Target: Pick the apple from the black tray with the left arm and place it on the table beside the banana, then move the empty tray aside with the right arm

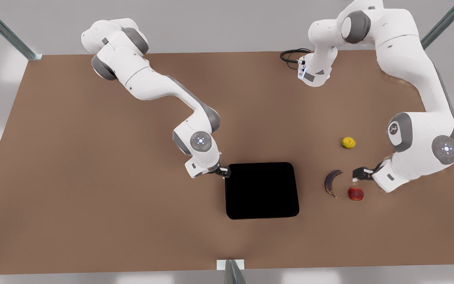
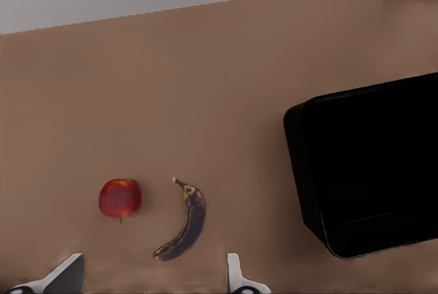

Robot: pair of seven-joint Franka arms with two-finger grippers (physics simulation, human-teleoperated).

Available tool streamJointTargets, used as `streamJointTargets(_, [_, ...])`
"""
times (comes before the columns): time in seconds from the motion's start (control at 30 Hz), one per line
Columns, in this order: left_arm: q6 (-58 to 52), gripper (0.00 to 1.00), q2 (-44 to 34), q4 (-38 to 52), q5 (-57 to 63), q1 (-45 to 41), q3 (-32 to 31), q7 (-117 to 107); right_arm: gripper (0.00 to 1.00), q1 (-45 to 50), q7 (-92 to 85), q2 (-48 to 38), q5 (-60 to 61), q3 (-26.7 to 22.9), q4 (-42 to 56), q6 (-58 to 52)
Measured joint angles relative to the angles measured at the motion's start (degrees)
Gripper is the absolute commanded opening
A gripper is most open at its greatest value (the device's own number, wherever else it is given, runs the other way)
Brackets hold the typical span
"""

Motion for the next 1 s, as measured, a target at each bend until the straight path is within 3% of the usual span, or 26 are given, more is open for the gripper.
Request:
streamJointTargets(0.07, [1.75,1.0,-7.11,-7.83,0.09,-0.33,0.16,-0.79,1.0,-0.03,1.62,0.12,-0.39,-0.08,1.33,2.0])
streamJointTargets(0.17, [1.7,1.0,-8.93,-10.02,0.88,-0.36,0.04,-2.42,1.0,0.06,3.46,1.48,-0.69,-0.03,1.88,5.6])
streamJointTargets(0.5, [-0.88,1.0,-14.36,-8.03,1.89,-0.45,1.58,-6.13,1.0,0.6,6.93,6.23,-4.86,0.48,1.96,10.64])
streamJointTargets(1.0, [-4.71,1.0,-14.94,-7.86,1.95,-3.4,0.64,-9.84,1.0,1.14,8.47,10.14,-6.6,0.14,2.29,16.97])
